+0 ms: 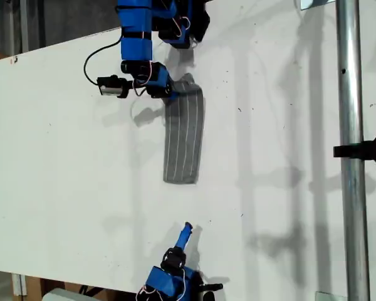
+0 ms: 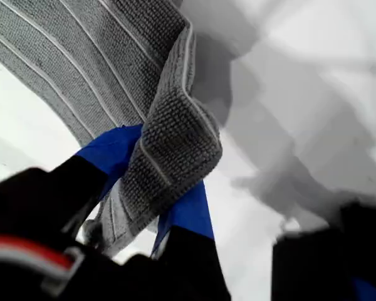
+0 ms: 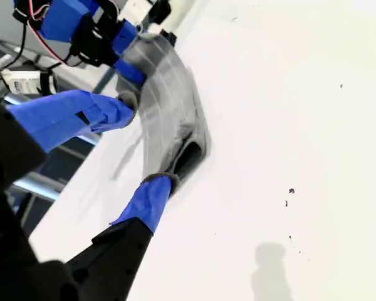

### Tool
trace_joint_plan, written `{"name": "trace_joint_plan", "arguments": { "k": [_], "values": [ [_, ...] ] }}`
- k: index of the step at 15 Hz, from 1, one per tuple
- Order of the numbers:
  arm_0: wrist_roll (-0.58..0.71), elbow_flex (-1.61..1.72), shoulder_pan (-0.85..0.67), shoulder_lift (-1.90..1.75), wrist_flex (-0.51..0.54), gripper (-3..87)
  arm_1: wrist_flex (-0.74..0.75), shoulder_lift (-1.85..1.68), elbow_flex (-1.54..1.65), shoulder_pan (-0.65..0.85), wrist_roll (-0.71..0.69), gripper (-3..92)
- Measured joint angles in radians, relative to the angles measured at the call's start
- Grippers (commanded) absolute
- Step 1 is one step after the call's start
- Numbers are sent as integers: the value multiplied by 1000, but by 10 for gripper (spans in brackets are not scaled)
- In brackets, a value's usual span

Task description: Grasp corners of a towel and fold twice.

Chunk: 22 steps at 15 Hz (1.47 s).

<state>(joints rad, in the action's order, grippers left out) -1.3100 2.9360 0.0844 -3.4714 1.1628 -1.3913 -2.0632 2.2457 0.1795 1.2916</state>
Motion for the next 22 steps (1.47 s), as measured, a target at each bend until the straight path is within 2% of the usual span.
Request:
{"name": "trace_joint_plan", "arguments": {
  "k": [1,2,3,4,6,9,10,11,12,15,17,19,20,22],
  "values": [
    [0,0,0,0,0,195,-164,-26,-40,-18,14,-2],
    [3,0,0,0,0,194,-224,-32,-80,-37,18,-2],
    [3,0,0,0,0,192,-202,-32,-109,-54,8,-2],
    [3,0,0,0,0,191,-103,-28,-115,-64,-23,-2],
    [3,-3,0,0,0,191,229,35,-115,-66,-57,-2],
    [3,-3,0,0,0,192,554,155,-115,-64,-58,12],
    [3,-3,0,0,0,192,638,199,-115,-64,-58,184],
    [3,-3,0,-2,0,192,696,222,-114,-64,-58,295],
    [3,-3,0,-2,0,194,746,227,-115,-64,-63,328],
    [3,-3,0,-2,0,195,902,169,-100,-72,-106,174],
    [3,-3,0,-2,0,196,1026,15,-2,-71,-114,133],
    [3,0,0,-2,0,184,1025,-153,98,-31,-114,12],
    [3,8,0,-2,-2,158,936,-265,149,-8,-114,-2],
    [6,61,-20,-2,-5,134,652,-569,288,18,-91,-2]
  ]
}}
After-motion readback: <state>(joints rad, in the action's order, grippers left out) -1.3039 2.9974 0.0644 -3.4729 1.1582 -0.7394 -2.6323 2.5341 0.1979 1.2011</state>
